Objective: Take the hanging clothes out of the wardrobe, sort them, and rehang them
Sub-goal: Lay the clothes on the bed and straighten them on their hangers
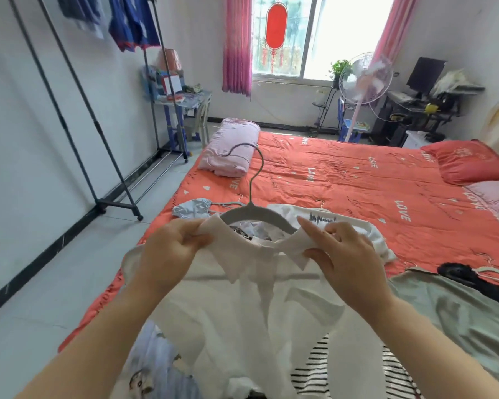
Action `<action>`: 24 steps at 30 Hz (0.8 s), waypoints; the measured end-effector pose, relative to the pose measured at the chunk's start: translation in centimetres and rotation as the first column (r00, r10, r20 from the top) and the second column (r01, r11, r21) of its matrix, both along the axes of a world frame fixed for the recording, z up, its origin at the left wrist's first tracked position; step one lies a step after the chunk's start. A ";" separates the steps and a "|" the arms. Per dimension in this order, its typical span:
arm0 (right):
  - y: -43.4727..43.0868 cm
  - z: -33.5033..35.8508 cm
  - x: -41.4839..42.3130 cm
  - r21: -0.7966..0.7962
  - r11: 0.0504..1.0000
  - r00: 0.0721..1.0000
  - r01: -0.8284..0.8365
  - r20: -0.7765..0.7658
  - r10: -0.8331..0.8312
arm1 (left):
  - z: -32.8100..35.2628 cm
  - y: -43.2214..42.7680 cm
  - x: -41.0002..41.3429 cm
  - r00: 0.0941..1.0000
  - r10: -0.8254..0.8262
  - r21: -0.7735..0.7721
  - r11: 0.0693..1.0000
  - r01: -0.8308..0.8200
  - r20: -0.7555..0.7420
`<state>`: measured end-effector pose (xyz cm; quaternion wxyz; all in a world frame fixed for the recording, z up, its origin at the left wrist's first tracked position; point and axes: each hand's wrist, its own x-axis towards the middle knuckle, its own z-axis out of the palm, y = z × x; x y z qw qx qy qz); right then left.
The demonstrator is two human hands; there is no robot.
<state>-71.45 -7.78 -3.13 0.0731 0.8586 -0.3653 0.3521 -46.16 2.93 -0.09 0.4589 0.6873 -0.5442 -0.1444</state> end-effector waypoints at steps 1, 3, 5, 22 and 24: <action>0.9 0.6 0.2 -0.015 1.000 1.000 -0.010 0.007 0.010 | 0.8 1.5 -0.1 1.000 0.024 -0.004 1.000 -0.024 0.010; 2.7 1.7 0.6 -0.019 0.999 0.999 -0.041 0.033 0.042 | 2.4 4.2 -0.2 0.998 0.045 -0.029 0.999 -0.044 0.043; 4.3 2.9 1.1 -0.026 0.994 0.992 -0.105 0.069 0.106 | 4.3 6.8 -0.2 0.995 0.077 -0.053 0.996 -0.073 0.067; 0.1 -2.5 11.6 0.400 0.902 0.986 -0.164 0.103 0.134 | 1.3 1.1 10.8 0.980 0.039 0.056 0.997 -0.050 0.194; -2.2 -5.4 13.3 0.499 0.858 0.993 -0.119 0.073 0.095 | -2.1 -1.7 12.8 0.987 0.025 0.114 0.993 -0.044 0.158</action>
